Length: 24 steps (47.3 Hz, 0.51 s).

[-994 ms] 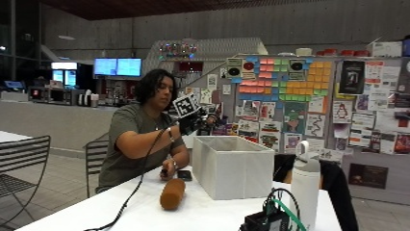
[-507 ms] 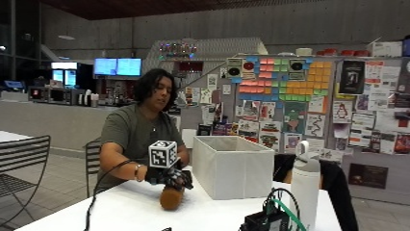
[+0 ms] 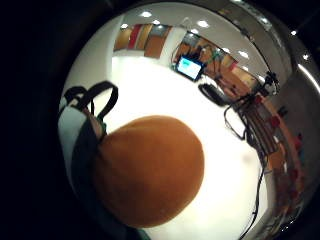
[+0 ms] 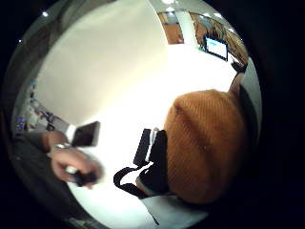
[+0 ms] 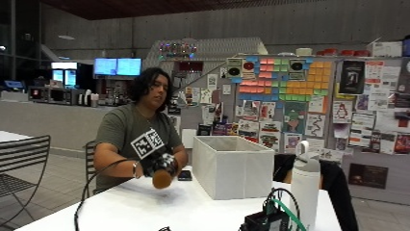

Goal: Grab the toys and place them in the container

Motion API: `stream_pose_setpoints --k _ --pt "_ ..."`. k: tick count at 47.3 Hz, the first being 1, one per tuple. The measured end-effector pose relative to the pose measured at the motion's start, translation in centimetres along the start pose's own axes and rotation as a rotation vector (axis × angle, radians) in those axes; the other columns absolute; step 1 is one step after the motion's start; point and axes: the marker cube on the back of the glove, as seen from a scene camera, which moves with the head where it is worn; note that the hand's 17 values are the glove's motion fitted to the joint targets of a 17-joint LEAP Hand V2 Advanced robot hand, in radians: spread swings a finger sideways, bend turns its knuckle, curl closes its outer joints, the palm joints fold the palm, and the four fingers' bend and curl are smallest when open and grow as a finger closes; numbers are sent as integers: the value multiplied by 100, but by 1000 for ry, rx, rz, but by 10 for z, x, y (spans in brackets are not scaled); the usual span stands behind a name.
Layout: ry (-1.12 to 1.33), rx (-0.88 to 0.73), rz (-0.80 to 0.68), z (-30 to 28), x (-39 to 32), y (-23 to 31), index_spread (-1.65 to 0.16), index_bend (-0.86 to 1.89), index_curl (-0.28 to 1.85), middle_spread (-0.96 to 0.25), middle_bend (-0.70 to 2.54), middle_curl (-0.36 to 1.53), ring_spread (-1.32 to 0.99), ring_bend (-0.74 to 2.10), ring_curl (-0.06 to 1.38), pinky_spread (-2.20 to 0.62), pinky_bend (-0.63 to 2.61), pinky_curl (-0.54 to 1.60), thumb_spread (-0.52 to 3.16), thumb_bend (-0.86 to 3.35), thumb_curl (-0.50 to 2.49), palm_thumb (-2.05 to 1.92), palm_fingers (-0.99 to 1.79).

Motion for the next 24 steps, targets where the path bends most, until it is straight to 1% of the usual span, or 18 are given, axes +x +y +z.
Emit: stream_pose_setpoints --k 2,4,5,8,9,11,12,15,17,21,24 --pt "-28 40 15 -26 -11 -17 -31 55 50 -28 115 64 -38 134 51 -34 81 45 118 -1 31 0 130" --pt "-59 78 -11 -53 -22 -36 -30 58 51 -27 117 65 -37 137 53 -35 86 48 121 -1 31 0 130" --pt "-82 102 -61 -68 -30 -45 -30 59 52 -26 118 65 -36 138 54 -36 88 49 122 -1 31 0 130" --pt "-188 195 -304 -115 -60 -67 -28 63 55 -25 122 67 -35 140 55 -38 93 51 124 -1 32 0 127" --pt "-209 223 -321 -129 -68 -77 -28 63 55 -25 122 67 -35 141 56 -38 94 52 125 -1 32 -1 126" --pt "-220 267 -247 -150 -78 -101 -27 65 57 -24 124 68 -35 142 57 -39 95 53 126 -1 32 -1 125" --pt "-234 285 -238 -160 -84 -110 -27 66 57 -24 125 68 -34 143 57 -39 96 54 127 -1 32 -1 124" --pt "-333 322 -358 -187 -109 -133 -26 68 59 -23 127 68 -33 145 58 -40 98 56 128 -1 33 -1 122" --pt "-364 326 -342 -197 -124 -160 -25 70 60 -22 128 69 -33 145 59 -40 98 56 129 -1 33 -1 121" --pt "-283 328 -286 -188 -146 -224 -24 72 62 -22 130 69 -32 147 60 -41 99 58 130 -2 33 -2 120" --pt "-229 309 -215 -176 -164 -254 -23 73 64 -21 131 69 -32 147 60 -41 100 58 130 -2 33 -2 119"
